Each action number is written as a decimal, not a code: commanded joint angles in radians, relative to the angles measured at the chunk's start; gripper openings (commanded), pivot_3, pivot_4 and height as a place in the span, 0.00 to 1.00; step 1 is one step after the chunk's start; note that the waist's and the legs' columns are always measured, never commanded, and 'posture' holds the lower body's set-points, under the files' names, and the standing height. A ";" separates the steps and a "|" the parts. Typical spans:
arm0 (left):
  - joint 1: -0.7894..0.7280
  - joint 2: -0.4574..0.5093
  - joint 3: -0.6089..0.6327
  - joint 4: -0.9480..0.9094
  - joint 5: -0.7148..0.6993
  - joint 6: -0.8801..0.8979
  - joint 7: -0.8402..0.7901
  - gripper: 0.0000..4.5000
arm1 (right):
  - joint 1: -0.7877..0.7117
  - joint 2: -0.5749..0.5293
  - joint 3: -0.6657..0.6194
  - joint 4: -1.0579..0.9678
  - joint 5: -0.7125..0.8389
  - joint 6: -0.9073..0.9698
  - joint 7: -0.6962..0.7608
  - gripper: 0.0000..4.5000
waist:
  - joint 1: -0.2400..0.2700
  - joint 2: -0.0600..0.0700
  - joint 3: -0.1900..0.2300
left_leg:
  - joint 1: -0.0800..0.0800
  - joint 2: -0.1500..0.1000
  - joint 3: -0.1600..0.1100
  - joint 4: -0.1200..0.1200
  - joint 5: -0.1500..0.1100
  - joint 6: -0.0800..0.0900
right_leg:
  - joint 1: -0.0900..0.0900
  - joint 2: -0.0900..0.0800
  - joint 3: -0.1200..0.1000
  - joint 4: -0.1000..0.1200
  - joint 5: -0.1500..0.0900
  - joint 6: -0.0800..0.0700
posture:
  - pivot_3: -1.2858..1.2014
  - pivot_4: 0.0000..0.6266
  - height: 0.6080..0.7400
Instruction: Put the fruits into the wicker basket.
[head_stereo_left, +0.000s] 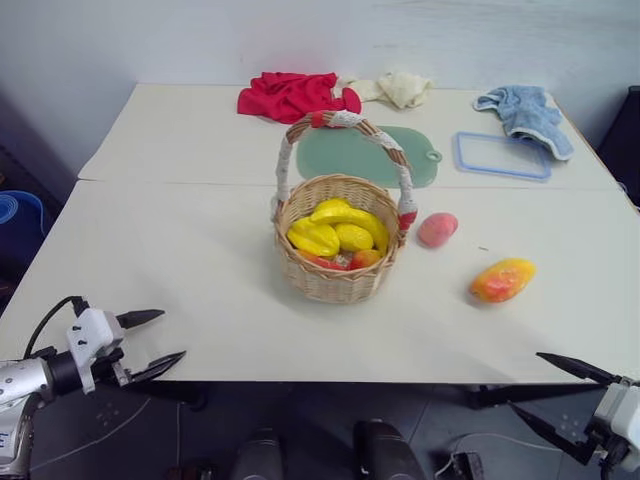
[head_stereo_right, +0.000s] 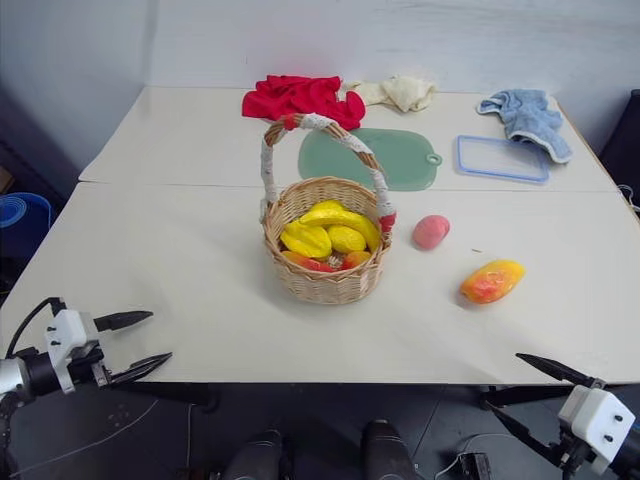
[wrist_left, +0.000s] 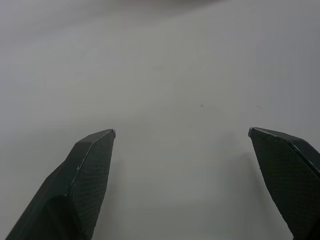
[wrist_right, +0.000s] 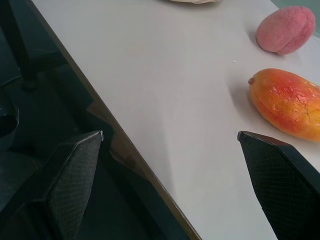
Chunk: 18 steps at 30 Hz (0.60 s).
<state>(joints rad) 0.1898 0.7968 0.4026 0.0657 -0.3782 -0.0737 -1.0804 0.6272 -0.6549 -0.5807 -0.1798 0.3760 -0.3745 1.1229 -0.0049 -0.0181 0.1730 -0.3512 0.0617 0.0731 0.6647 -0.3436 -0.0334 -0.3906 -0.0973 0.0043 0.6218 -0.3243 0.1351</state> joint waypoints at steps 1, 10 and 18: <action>-0.023 0.021 0.005 -0.024 -0.003 -0.003 -0.001 1.00 | -0.016 -0.012 0.003 -0.005 0.008 -0.014 -0.011 0.99 | 0.000 0.000 0.000 | 0.000 0.000 0.000 0.000 0.000 0.000 | 0.000 0.000 0.000 0.000 0.000 0.000 | 0.52 0.24 1.00; -0.225 0.053 -0.107 -0.181 -0.215 0.371 -0.066 1.00 | -0.009 -0.017 -0.105 -0.004 0.040 0.043 -0.085 0.99 | 0.006 0.002 -0.001 | 0.000 0.000 0.000 0.002 0.000 0.000 | 0.000 0.001 0.000 0.001 0.000 0.000 | 0.52 0.24 1.00; -0.472 0.001 -0.203 -0.409 -0.376 0.556 -0.015 1.00 | 0.091 -0.076 -0.257 0.330 -0.064 -0.198 -0.040 0.99 | 0.003 0.003 -0.001 | 0.000 0.000 0.001 0.002 0.000 -0.003 | 0.000 0.002 0.002 -0.001 0.000 0.000 | 0.52 0.24 1.00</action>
<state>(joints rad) -0.2647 0.8125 0.1954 -0.2971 -0.7045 0.4605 -1.1200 0.7170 -0.7099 -0.8036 0.0973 0.3278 -0.5075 1.0726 -0.0019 -0.0155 0.1722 -0.3511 0.0620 0.0756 0.6664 -0.3434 -0.0367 -0.3901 -0.0952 0.0068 0.6208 -0.3245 0.1348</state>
